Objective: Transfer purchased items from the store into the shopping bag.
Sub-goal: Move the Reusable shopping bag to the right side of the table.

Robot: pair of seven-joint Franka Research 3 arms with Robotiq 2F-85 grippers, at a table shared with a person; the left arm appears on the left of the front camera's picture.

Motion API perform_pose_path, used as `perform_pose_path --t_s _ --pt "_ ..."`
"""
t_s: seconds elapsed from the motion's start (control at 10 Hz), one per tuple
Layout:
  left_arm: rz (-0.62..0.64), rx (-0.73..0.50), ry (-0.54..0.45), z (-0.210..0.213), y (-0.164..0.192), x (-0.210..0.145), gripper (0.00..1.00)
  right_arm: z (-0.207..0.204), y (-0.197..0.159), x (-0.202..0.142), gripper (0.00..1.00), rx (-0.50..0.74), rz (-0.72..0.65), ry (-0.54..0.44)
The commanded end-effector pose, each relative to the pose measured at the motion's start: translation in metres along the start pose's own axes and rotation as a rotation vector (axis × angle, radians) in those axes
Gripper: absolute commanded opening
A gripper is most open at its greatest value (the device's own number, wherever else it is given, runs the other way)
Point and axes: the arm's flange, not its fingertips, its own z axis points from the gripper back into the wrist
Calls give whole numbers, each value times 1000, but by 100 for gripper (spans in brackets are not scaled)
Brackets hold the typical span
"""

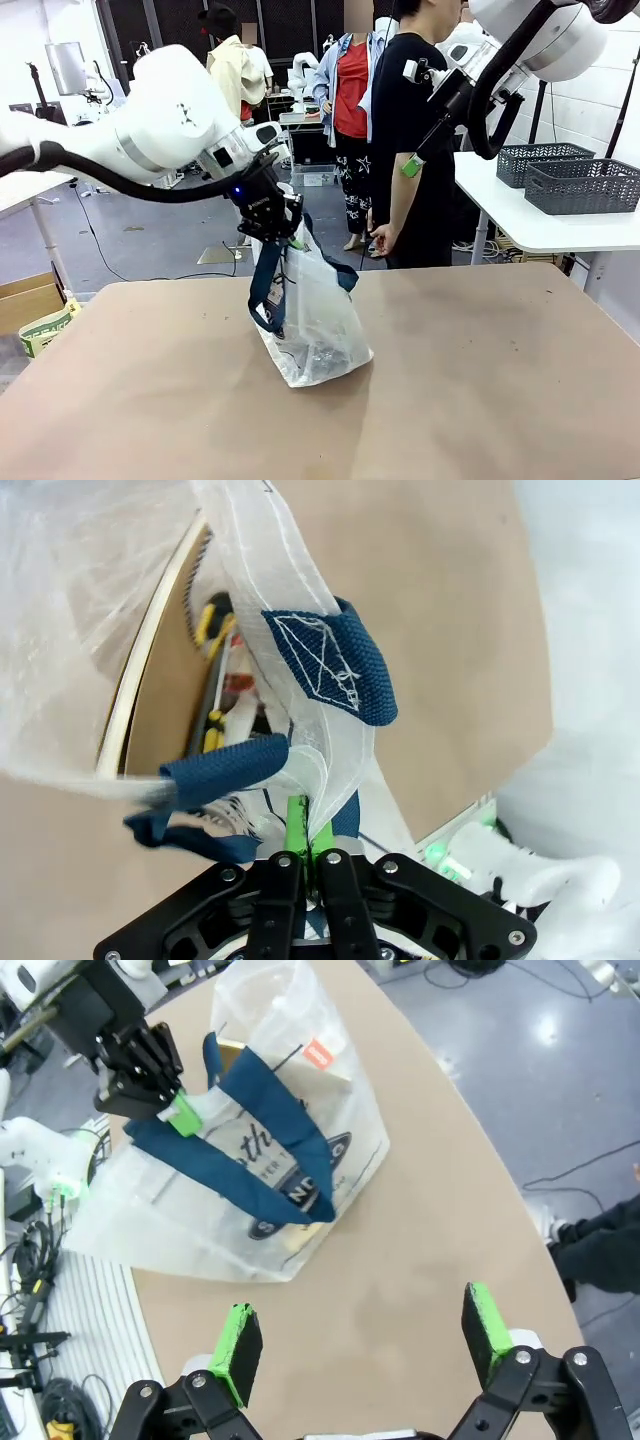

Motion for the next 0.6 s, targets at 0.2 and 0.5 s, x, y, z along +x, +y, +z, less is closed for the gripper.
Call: perform_pose_path --t_s 0.2,0.5 --pt "-29 191 116 43 -12 29 0 1 0 1 100 -3 4 3" --pt "-61 296 84 62 0 41 0 1 0 1 100 -3 4 3"
